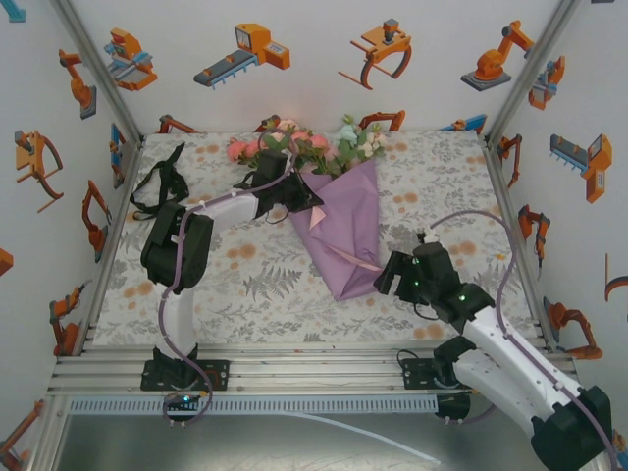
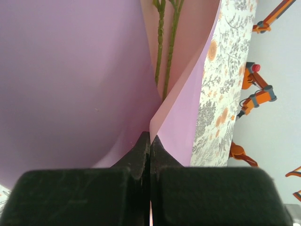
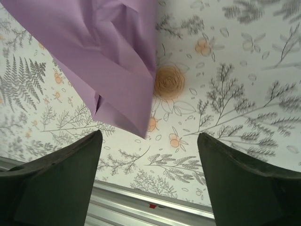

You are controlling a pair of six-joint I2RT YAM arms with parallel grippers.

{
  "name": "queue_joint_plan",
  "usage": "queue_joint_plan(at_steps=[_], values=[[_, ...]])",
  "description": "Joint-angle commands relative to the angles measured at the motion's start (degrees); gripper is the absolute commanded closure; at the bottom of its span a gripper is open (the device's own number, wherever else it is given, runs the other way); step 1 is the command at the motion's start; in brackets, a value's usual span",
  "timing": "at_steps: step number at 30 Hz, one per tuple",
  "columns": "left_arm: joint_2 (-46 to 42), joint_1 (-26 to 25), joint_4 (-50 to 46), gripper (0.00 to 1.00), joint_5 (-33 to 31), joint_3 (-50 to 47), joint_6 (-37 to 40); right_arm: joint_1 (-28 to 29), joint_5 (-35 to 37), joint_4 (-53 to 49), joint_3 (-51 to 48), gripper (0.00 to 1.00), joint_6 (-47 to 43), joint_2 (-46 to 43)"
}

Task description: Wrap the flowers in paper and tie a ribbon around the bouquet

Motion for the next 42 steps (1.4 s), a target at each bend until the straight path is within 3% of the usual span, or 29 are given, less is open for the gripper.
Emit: queue_joint_plan(at_steps=[1, 4, 10, 12, 14, 21, 25, 28, 30, 34, 35, 37, 41, 42], values=[[-0.4, 0.4, 2.8, 1.00, 1.3, -0.8, -2.0, -0.2, -0.7, 6.5, -4.6, 0.37, 8.4, -3.9], [-0.2, 0.5, 2.7, 1.00, 1.2, -0.9, -2.3, -0.2, -1.2, 12.4, -6.4, 0.41, 10.4, -4.2], [-0.1, 0.6, 3.1, 1.00, 1.5, -1.3, -2.7, -0.2, -4.3, 21.5, -7.8, 0.35, 12.1, 1.6], [-0.2, 0.6, 3.2, 1.00, 1.5, -1.5, -3.0, -0.2, -3.7, 23.3, -8.3, 0.43, 13.0, 3.0], [-0.3, 0.6, 3.2, 1.00, 1.5, -1.5, -2.9, -0.1, -2.0, 20.5, -7.7, 0.56, 12.8, 4.1], [-0.2, 0.9, 3.4, 1.00, 1.5, -1.4, -3.0, 1.3, 9.3, -1.8, 0.4, 0.69, 5.8, 16.8], [-0.1, 1.0, 3.5, 1.00, 1.5, -1.3, -3.1, 6.0, 17.7, -5.1, 4.9, 0.69, 3.8, 23.8], [0.1, 1.0, 3.4, 1.00, 1.7, -1.2, -3.1, 6.5, 14.5, -1.3, 5.3, 0.56, 1.4, 24.6], [0.3, 1.1, 3.4, 1.00, 1.8, -1.2, -3.3, 6.5, 13.7, -0.6, 5.1, 0.52, 1.4, 23.5], [0.1, 1.2, 3.8, 1.00, 2.0, -1.7, -3.5, 6.5, 16.1, -1.6, 4.1, 0.69, -0.5, 18.4], [0.0, 1.2, 3.8, 1.00, 2.0, -1.7, -3.4, 6.5, 16.0, -1.2, 3.7, 0.76, -1.5, 17.4], [0.0, 1.3, 3.7, 1.00, 2.2, -1.8, -3.4, 6.6, 15.0, 0.6, 2.7, 0.98, -3.0, 16.7], [0.1, 1.3, 4.2, 1.00, 2.3, -2.0, -3.7, 8.2, 12.8, 2.2, 3.1, 1.00, -7.4, 21.0], [0.2, 1.3, 4.2, 1.00, 2.3, -2.1, -3.7, 8.4, 12.7, 0.8, 4.1, 0.86, -8.7, 22.7]])
